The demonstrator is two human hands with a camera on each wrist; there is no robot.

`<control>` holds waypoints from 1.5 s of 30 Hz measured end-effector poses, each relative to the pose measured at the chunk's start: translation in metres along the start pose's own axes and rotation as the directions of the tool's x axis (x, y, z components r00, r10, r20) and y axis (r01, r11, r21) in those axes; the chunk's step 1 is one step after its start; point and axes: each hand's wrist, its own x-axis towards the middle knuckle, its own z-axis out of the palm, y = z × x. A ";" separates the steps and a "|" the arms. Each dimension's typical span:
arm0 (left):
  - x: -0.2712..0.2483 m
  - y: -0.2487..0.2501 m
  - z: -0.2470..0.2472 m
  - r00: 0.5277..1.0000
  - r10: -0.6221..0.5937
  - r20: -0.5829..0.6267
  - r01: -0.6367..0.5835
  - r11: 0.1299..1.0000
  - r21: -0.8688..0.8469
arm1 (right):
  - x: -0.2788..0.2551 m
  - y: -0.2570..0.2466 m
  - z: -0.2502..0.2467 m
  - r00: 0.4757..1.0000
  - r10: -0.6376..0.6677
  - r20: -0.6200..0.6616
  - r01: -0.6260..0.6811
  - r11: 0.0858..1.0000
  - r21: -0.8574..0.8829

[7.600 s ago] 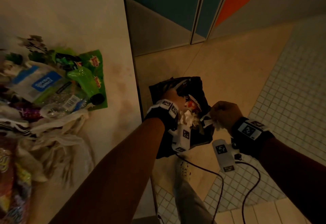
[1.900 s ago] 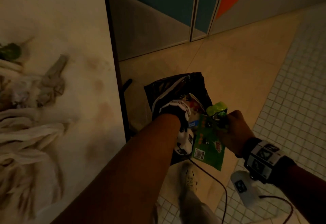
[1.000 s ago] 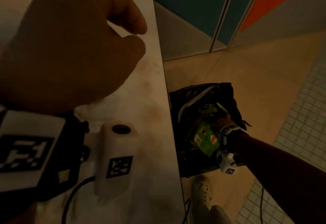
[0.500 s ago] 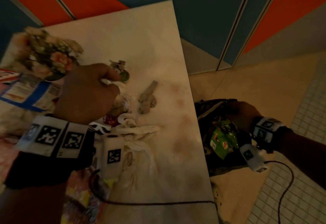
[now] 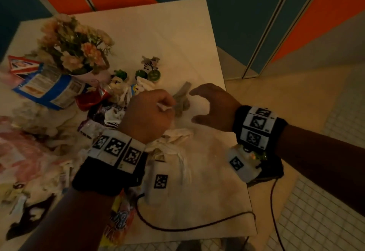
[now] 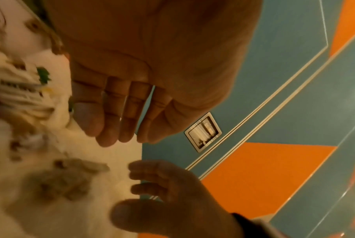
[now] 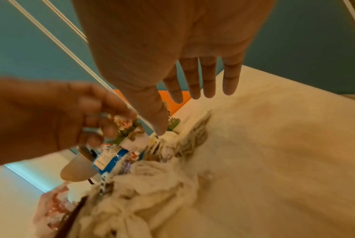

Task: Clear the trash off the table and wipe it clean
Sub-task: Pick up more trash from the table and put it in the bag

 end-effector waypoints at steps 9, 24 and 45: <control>-0.010 0.049 0.028 0.994 -0.109 0.010 0.108 0.953 -0.284 | -0.018 0.021 -0.005 0.992 0.124 0.027 -0.120 0.987 -0.110; -0.080 0.075 0.061 0.987 -0.095 0.131 0.148 0.857 -0.494 | -0.032 0.012 0.000 0.987 0.157 0.043 -0.151 0.982 -0.111; -0.136 0.067 0.076 0.999 0.014 0.045 0.005 0.917 -0.398 | -0.064 0.008 0.016 0.983 0.185 0.017 -0.181 0.972 -0.151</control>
